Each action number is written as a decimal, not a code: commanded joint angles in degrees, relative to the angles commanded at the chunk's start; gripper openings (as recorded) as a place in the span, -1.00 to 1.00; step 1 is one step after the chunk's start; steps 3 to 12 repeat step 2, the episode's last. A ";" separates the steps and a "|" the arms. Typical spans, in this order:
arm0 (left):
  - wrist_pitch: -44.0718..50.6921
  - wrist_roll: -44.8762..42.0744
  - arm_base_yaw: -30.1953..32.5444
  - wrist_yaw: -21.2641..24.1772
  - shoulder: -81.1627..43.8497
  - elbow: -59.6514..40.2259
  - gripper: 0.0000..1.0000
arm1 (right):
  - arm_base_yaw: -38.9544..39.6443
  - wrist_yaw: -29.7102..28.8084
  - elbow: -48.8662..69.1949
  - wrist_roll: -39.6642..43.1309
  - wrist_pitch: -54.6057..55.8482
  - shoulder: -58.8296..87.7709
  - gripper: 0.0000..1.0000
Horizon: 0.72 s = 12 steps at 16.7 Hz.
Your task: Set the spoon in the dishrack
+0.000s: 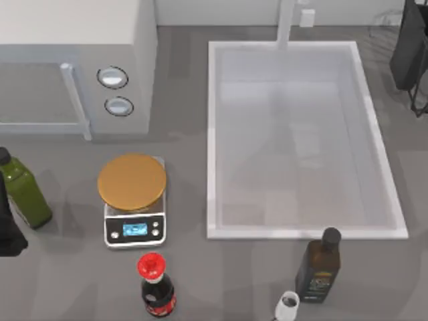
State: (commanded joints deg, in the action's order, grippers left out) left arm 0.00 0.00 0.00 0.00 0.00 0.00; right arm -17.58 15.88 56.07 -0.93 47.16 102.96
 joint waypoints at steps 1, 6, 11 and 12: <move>0.00 0.00 0.00 0.00 0.00 0.00 1.00 | 0.00 0.00 0.00 0.00 0.00 0.00 1.00; 0.00 0.00 0.00 0.00 0.00 0.00 1.00 | 0.00 0.00 0.00 0.00 0.00 0.00 1.00; 0.00 0.00 0.00 0.00 0.00 0.00 1.00 | 0.00 0.00 0.00 0.00 0.00 0.00 1.00; 0.00 0.00 0.00 0.00 0.00 0.00 1.00 | 0.00 0.00 0.00 0.00 0.00 0.00 1.00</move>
